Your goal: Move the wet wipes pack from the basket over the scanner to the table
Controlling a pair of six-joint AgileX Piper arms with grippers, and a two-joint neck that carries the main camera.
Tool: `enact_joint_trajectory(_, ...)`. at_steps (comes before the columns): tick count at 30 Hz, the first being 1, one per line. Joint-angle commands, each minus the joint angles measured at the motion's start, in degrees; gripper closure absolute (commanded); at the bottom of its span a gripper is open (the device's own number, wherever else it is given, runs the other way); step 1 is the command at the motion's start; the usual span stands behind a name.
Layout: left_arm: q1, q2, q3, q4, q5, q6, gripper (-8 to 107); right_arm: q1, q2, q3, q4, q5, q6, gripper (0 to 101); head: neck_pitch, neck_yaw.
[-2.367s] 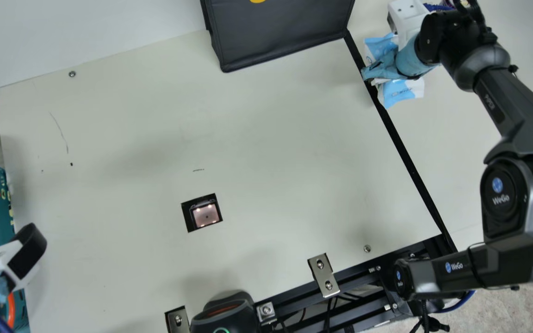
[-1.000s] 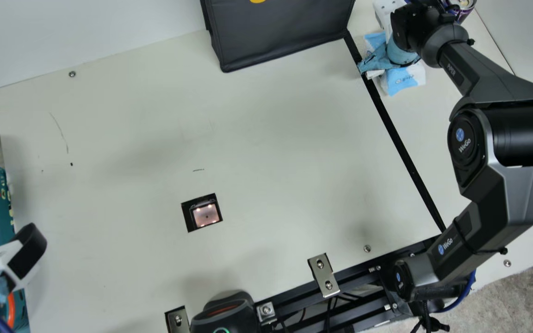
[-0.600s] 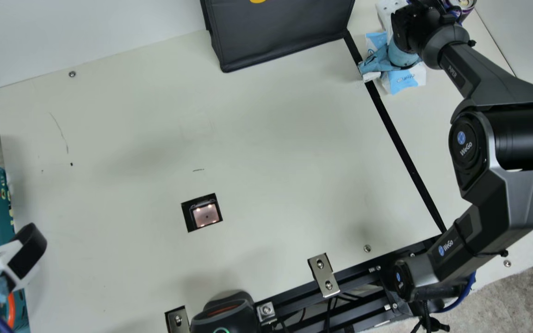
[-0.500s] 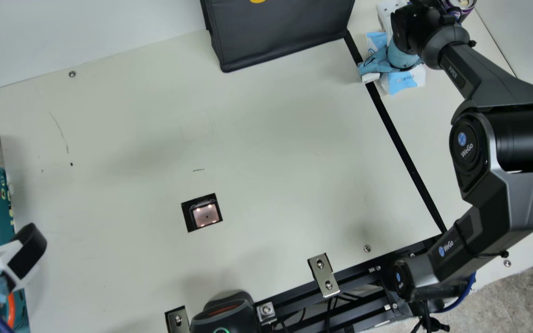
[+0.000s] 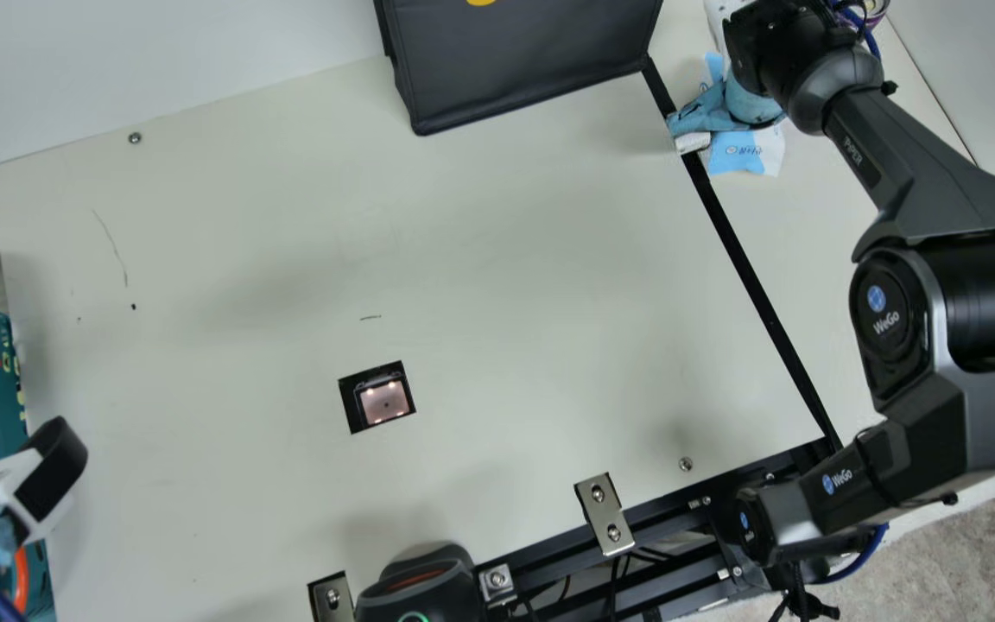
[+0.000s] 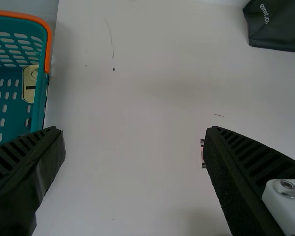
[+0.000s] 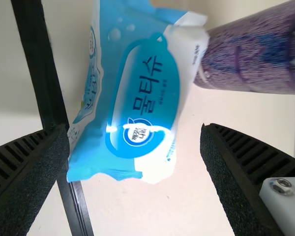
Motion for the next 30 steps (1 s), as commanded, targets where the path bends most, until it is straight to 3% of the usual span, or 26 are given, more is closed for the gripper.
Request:
enact_joint_trajectory(1, 0.0, 0.0, 0.0, 0.0, 0.0, 0.0, 9, 0.4, -1.1, 0.0, -0.7, 0.4, 0.2, 6, -1.7, -0.1)
enact_joint_trajectory(30, 0.0, 0.0, 0.0, 0.0, 0.0, 0.0, 9, 10.7, -20.0, -2.9, 5.5, 8.2, 1.6, 6, -1.7, -0.1)
